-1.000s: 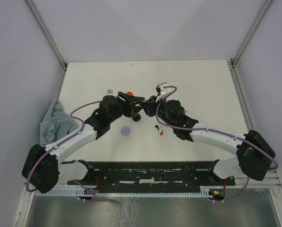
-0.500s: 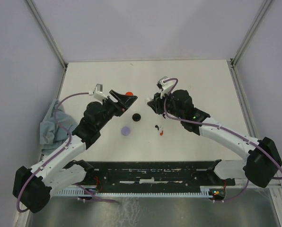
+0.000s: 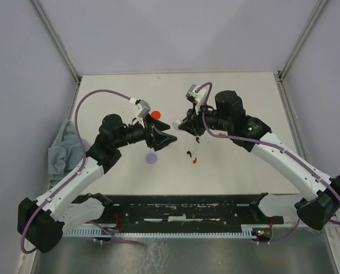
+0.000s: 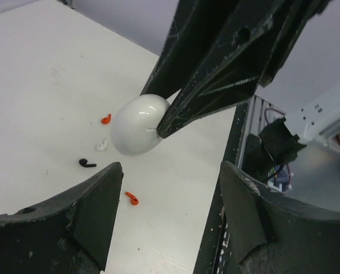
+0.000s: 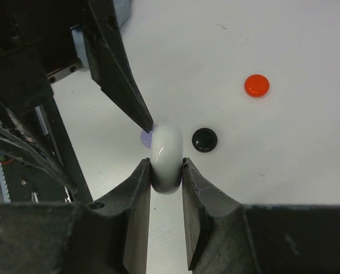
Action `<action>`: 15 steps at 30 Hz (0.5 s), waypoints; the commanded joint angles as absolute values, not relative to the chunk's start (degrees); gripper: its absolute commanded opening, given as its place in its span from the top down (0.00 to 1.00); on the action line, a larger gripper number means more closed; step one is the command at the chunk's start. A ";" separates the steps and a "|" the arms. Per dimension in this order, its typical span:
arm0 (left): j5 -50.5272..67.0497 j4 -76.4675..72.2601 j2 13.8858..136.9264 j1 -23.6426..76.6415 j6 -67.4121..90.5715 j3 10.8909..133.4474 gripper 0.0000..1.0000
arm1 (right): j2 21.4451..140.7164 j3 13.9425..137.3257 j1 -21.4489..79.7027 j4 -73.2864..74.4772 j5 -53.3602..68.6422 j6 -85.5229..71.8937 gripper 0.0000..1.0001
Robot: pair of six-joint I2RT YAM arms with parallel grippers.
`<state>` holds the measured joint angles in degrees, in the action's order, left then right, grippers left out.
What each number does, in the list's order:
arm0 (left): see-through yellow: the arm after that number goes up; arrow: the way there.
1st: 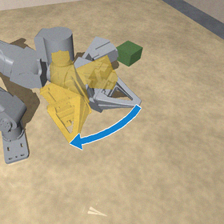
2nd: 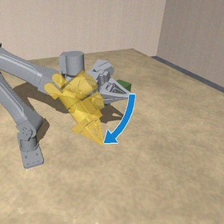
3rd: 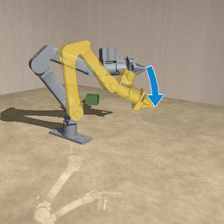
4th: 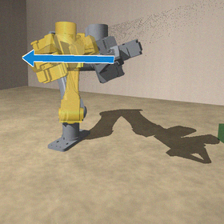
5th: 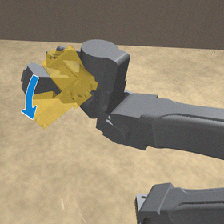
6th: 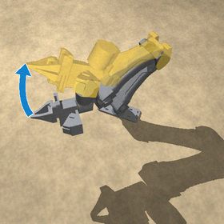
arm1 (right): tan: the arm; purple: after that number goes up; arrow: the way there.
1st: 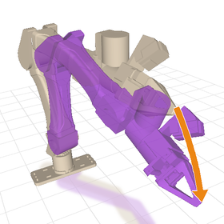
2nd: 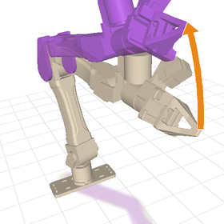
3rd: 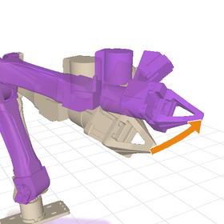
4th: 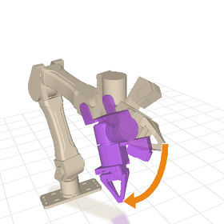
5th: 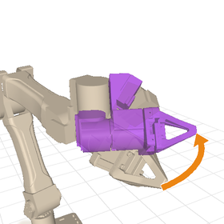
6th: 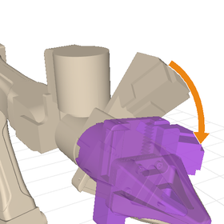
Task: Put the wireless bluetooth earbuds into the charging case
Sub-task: Pick up the charging case at the center of the board.
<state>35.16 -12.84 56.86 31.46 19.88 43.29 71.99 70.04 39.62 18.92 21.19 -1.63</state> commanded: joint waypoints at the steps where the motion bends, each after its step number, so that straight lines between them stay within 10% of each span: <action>1: 48.29 -9.50 58.38 31.04 4.02 47.13 0.25 | 71.19 76.97 39.38 28.64 27.96 4.18 0.94; 15: 59.46 -14.00 62.90 30.59 0.38 50.07 0.43 | 73.19 84.89 39.38 38.45 37.09 8.95 0.93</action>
<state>54.39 -9.13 62.41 30.96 1.63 47.40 72.62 81.80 39.62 36.71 33.95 6.76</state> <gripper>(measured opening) 0.589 0.317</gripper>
